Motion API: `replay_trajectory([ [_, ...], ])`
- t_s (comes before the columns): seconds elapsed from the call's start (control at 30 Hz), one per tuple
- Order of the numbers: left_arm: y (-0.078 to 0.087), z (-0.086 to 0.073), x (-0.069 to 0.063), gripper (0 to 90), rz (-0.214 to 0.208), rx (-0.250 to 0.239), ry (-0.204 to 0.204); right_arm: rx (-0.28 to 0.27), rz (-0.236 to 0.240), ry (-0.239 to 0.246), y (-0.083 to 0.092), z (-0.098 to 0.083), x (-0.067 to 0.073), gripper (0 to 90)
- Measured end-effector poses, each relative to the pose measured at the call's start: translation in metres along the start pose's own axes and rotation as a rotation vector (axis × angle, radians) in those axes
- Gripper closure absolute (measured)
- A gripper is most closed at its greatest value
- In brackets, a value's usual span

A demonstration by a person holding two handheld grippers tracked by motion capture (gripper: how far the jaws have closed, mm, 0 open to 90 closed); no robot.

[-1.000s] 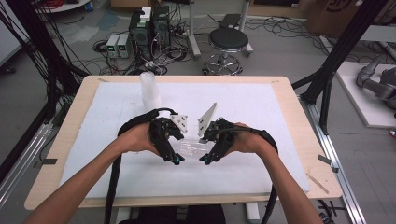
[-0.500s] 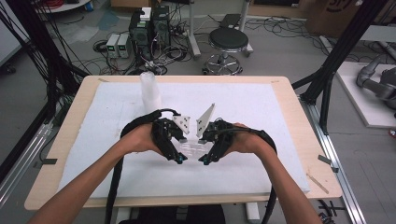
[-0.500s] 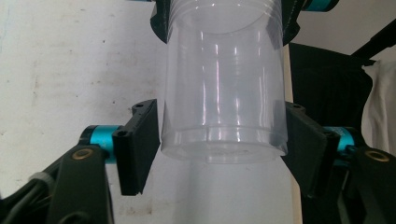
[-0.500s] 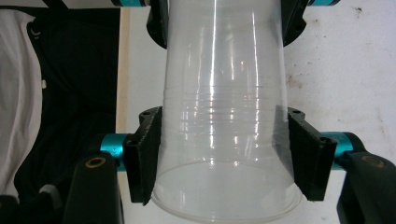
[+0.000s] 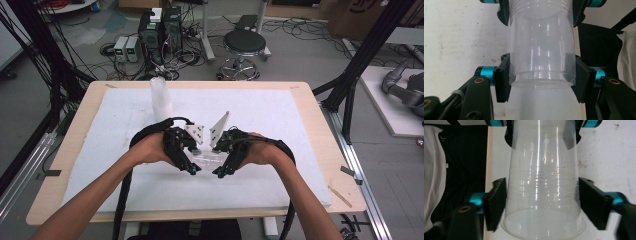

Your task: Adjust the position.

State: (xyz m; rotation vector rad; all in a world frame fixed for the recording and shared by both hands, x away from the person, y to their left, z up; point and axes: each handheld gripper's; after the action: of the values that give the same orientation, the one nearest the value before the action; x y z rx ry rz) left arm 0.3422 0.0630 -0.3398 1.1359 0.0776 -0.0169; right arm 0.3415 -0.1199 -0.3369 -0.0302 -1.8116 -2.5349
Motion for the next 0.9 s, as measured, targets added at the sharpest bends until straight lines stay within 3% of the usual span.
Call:
replay_trajectory([
  [0.13,0.000,-0.001,0.000,41.8,0.000,0.001,-0.003,-0.020,-0.012,-0.017,0.001,-0.002,-0.002,13.7],
  [0.3,-0.003,-0.005,0.000,41.8,-0.005,-0.002,0.007,-0.052,-0.018,0.001,0.003,-0.002,-0.004,13.6],
  [0.4,-0.007,-0.011,0.000,41.8,-0.012,-0.037,0.029,-0.085,-0.025,-0.014,0.007,-0.003,-0.003,13.6],
  [0.43,-0.008,-0.014,0.001,41.8,-0.006,-0.028,0.018,-0.095,-0.026,-0.017,0.009,-0.004,-0.003,13.6],
  [0.53,-0.011,-0.027,0.000,41.8,-0.009,-0.107,0.050,-0.139,-0.039,-0.020,0.016,-0.008,-0.002,13.7],
  [0.57,-0.011,-0.031,0.000,41.8,-0.003,-0.127,0.052,-0.184,-0.047,-0.019,0.022,-0.011,-0.002,13.7],
  [0.6,-0.011,-0.035,-0.001,41.8,0.006,-0.155,0.058,-0.184,-0.047,-0.019,0.022,-0.011,-0.002,13.7],
  [0.77,-0.010,-0.054,-0.002,41.8,0.017,-0.298,0.091,-0.318,-0.068,-0.044,0.035,-0.025,0.000,13.8],
  [0.83,-0.008,-0.061,-0.003,41.8,0.020,-0.384,0.122,-0.363,-0.082,-0.055,0.038,-0.033,0.000,13.8],
  [0.9,-0.005,-0.067,-0.001,41.8,0.028,-0.441,0.112,-0.400,-0.088,-0.074,0.039,-0.041,0.000,13.8],
])
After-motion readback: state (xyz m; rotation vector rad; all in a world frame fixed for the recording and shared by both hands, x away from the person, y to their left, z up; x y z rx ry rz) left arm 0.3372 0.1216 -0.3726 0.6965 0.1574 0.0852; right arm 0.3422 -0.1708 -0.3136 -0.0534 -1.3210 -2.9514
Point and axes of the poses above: each handheld gripper's, and its own axes: y roughly backward along the jaws, z roughly out of its top, x roughly to its left, and after that the axes turned 8 degrees about x, right-handed
